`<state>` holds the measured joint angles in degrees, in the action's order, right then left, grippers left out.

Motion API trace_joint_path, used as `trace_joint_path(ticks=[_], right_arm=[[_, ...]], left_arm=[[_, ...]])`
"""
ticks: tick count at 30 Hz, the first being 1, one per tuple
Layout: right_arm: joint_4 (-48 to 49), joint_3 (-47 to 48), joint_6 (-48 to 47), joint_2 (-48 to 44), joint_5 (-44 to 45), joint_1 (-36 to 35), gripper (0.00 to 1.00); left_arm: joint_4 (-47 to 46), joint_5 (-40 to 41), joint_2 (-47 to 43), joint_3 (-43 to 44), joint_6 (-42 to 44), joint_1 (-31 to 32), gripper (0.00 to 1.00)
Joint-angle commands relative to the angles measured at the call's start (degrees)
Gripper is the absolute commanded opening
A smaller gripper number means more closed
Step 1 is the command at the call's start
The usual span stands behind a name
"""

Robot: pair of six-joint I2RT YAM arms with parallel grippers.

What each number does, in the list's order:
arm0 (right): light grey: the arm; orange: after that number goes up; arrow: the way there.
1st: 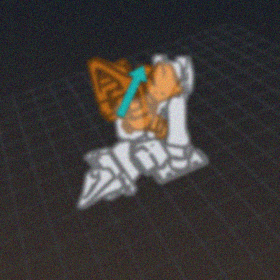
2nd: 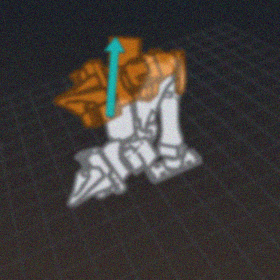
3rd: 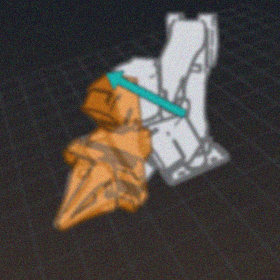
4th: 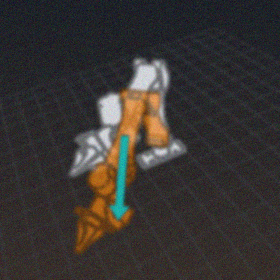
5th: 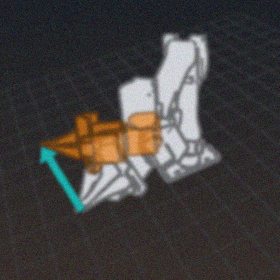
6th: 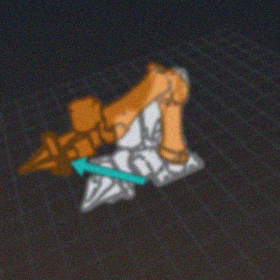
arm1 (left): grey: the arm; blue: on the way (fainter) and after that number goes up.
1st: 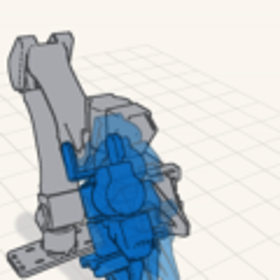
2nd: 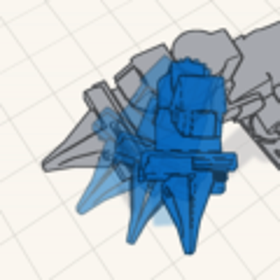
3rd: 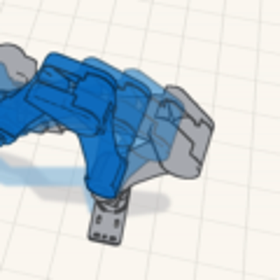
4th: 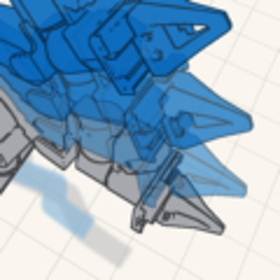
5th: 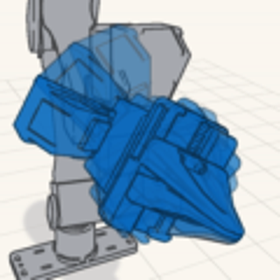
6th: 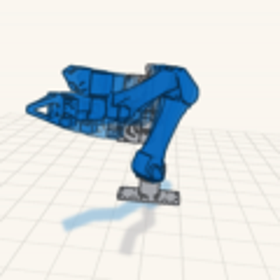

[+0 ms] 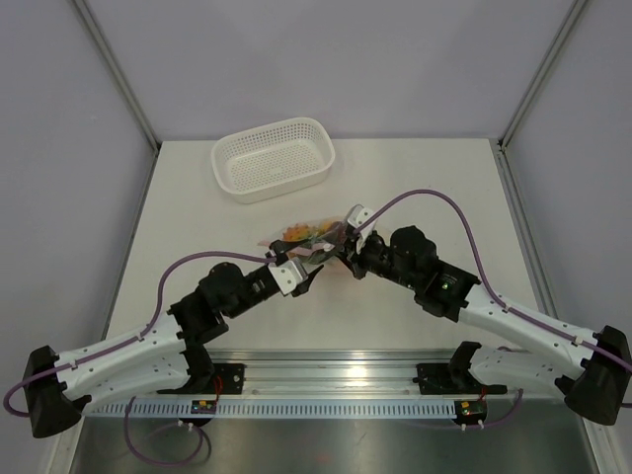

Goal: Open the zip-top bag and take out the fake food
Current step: Unzip the zipper food storage bag at the center of the board.

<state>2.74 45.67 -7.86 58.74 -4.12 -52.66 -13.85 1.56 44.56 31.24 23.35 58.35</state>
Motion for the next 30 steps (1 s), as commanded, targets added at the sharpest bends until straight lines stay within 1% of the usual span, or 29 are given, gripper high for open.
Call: trace_joint_path(ticks=[1, 3, 4, 6, 11, 12, 17, 30], right_arm=[[-2.0, 4.2, 2.7, 0.4, -1.0, -0.2, 0.00], [-2.5, 4.7, 3.2, 0.9, -1.1, -0.2, 0.00], [-5.5, 5.6, 3.2, 1.2, -1.5, -0.3, 0.00], [-6.6, 6.6, 3.9, 1.5, -1.8, -0.3, 0.00], [-12.2, 9.5, 4.7, 3.1, -4.8, -0.3, 0.00], [-13.2, 10.1, 4.7, 3.7, -5.3, -0.2, 0.00], [-13.7, 10.5, 4.8, 4.2, -7.0, -0.2, 0.00], [-13.6, 10.8, 5.7, 4.5, -8.9, -0.2, 0.00]], left_arm=[[-4.5, -4.4, -1.5, -0.9, 0.8, -0.1, 0.64], [-4.6, -4.6, -1.9, -1.1, 1.0, 0.0, 0.65], [-4.7, -4.5, -1.9, -1.1, 1.1, 0.0, 0.65], [-4.7, -4.6, -2.2, -1.2, 1.2, 0.0, 0.65], [-4.7, -5.0, -2.0, -0.9, 1.4, 0.0, 0.63], [-4.6, -5.7, -1.9, -0.8, 1.4, 0.0, 0.61], [-3.5, -6.5, -1.5, -0.2, 1.9, 0.0, 0.54], [-1.3, -8.9, 1.4, 1.8, 2.6, 0.0, 0.49]])
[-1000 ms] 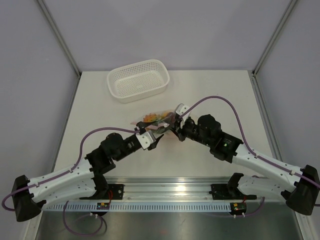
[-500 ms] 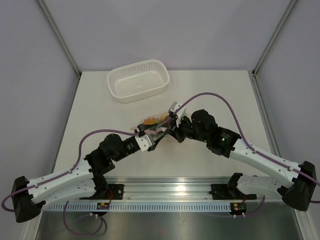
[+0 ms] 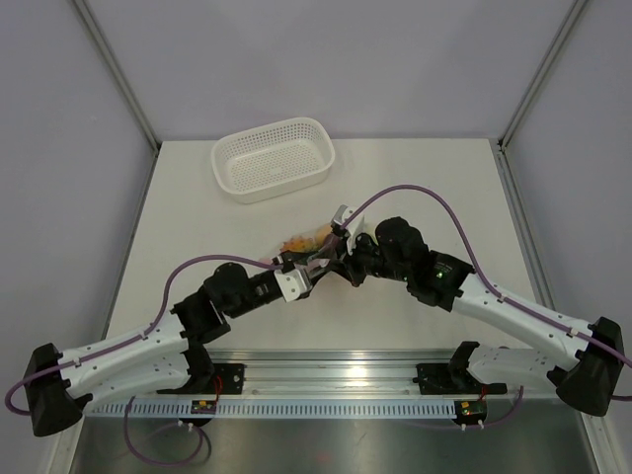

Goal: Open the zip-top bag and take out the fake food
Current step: Unzip the zipper food storage bag at the center of the board.

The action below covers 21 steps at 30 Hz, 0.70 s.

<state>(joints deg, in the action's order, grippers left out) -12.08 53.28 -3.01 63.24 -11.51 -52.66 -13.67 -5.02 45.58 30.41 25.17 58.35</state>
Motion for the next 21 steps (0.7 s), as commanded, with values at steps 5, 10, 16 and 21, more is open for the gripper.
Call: trace_joint_path(ticks=[5, 10, 16, 21], right_arm=[[1.6, 3.2, 1.2, 0.2, -1.9, -0.2, 0.00], [1.4, 3.5, 1.2, 0.8, -2.6, -0.3, 0.00], [1.0, 3.9, 0.9, 1.4, -4.0, -0.3, 0.00], [1.0, 3.5, 0.4, 0.7, -5.1, -0.2, 0.00]], left_arm=[[-0.9, -2.5, 1.3, 3.3, 1.0, 0.0, 0.43], [-0.3, -4.3, 1.3, 3.6, 1.3, 0.0, 0.37], [0.2, -3.8, 1.1, 3.8, 1.1, 0.0, 0.32], [1.4, -4.1, 1.3, 4.6, 0.8, 0.0, 0.26]])
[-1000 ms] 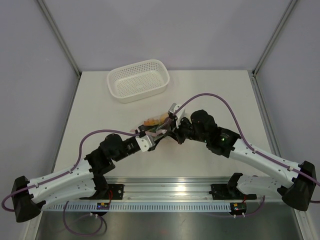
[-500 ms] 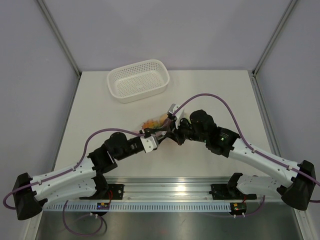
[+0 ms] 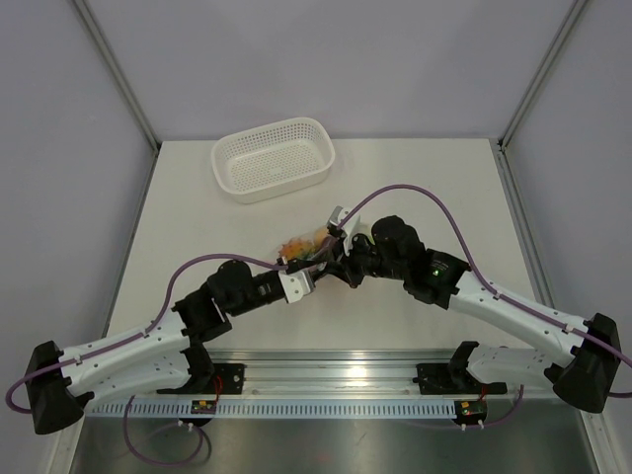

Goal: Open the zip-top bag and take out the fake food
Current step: Unzip the zipper food storage bag at the center of the board.

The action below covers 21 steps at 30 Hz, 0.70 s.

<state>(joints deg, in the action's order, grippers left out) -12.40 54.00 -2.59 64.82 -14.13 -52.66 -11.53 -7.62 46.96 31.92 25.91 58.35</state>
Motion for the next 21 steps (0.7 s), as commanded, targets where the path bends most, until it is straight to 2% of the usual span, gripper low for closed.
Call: trace_joint_path(ticks=[1, 2, 21], right_arm=[[1.5, 2.7, 0.0, -1.0, -2.6, -0.2, 0.00], [1.5, 2.6, 0.0, -1.4, -2.7, -0.2, 0.00], [0.6, 1.2, -2.0, -5.6, -7.0, -0.3, 0.00]], left_arm=[[-0.5, -1.1, 0.2, 3.2, -0.1, 0.0, 0.25], [-0.3, -0.6, 0.5, 3.4, -0.2, 0.0, 0.22], [2.6, 2.7, 2.0, 5.5, -2.5, -0.9, 0.10]])
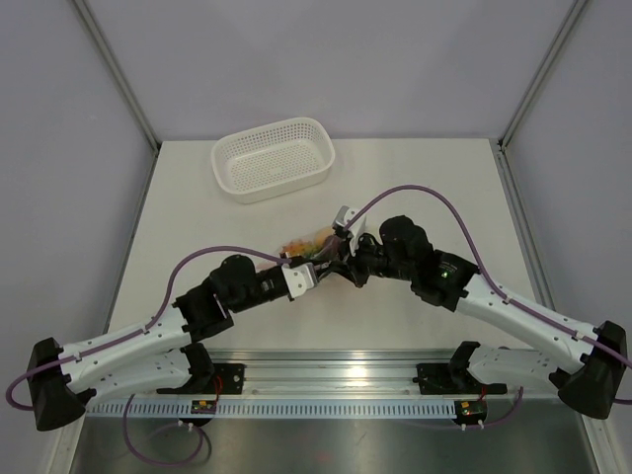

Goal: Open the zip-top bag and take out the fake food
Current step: Unzip the zipper food storage bag at the center of the board.

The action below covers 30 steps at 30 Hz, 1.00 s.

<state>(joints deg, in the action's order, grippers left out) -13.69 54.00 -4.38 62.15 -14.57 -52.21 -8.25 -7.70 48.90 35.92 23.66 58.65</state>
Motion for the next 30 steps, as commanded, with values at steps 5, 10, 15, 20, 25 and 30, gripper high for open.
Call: trace_joint_path(ticks=[5, 10, 15, 20, 25, 30], right_arm=[[2.6, 0.6, 0.0, -3.6, -6.8, -0.7, 0.00], [4.5, -0.6, 0.6, -6.3, -6.1, -0.7, 0.00], [6.3, -2.4, 1.4, -9.3, -5.3, -0.8, 0.00], [7.2, -3.1, 2.1, -11.3, -4.1, -0.7, 0.00], [9.0, -4.5, 2.8, -13.1, -1.4, -0.7, 0.00], [10.1, -5.6, 2.9, -14.9, -0.2, -0.7, 0.00]], left_arm=[[0.0, 2.2, 1.2, 2.1, -1.2, -2.4, 0.09], [1.0, 2.1, 3.1, 3.2, -1.5, -2.8, 0.08], [1.8, 2.3, 4.4, 3.9, -1.9, -3.1, 0.08], [2.5, 2.5, 5.8, 4.4, -2.4, -4.1, 0.08], [4.0, 2.1, 8.0, 6.0, -3.0, -4.8, 0.07], [5.4, 1.6, 10.1, 7.1, -3.5, -5.7, 0.05]])
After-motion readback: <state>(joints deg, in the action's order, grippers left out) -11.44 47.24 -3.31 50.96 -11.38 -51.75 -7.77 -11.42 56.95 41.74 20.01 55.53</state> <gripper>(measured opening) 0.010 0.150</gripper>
